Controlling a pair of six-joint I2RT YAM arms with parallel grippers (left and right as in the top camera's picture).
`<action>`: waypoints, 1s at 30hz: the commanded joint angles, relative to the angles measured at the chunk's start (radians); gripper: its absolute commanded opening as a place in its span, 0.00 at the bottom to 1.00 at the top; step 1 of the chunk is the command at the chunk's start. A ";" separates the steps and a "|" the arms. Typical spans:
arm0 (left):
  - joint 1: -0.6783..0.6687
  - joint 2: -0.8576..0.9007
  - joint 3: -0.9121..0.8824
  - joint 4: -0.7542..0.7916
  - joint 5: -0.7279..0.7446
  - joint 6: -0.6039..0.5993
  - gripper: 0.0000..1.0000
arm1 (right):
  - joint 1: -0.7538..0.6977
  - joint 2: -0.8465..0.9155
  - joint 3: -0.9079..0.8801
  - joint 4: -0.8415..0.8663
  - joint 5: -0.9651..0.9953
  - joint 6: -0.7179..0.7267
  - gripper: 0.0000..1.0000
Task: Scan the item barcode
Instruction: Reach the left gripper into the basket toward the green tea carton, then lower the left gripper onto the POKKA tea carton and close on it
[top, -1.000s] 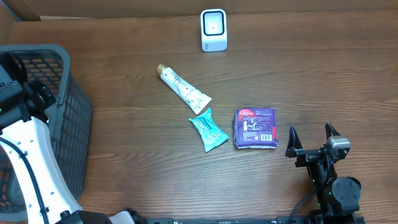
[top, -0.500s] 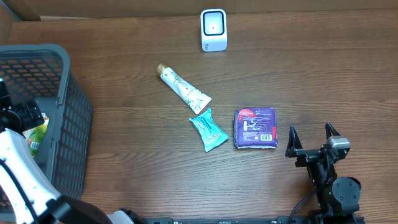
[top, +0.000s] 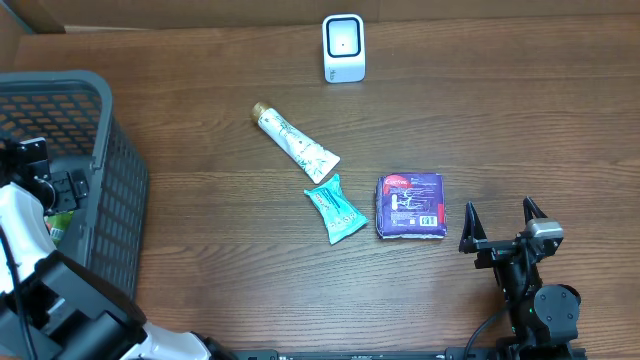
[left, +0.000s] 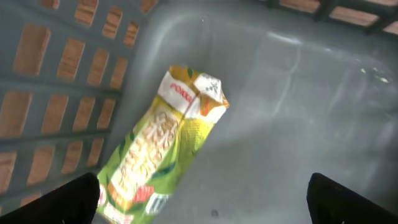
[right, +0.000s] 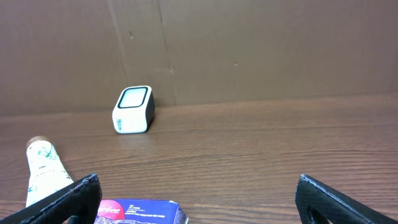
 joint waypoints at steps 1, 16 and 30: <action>-0.003 0.031 -0.005 0.037 0.001 0.035 0.99 | 0.005 -0.012 -0.011 0.003 -0.004 0.008 1.00; 0.018 0.145 -0.005 0.127 -0.026 0.044 0.98 | 0.005 -0.012 -0.011 0.003 -0.004 0.008 1.00; 0.085 0.193 -0.005 0.174 -0.018 0.044 1.00 | 0.005 -0.012 -0.011 0.003 -0.004 0.008 1.00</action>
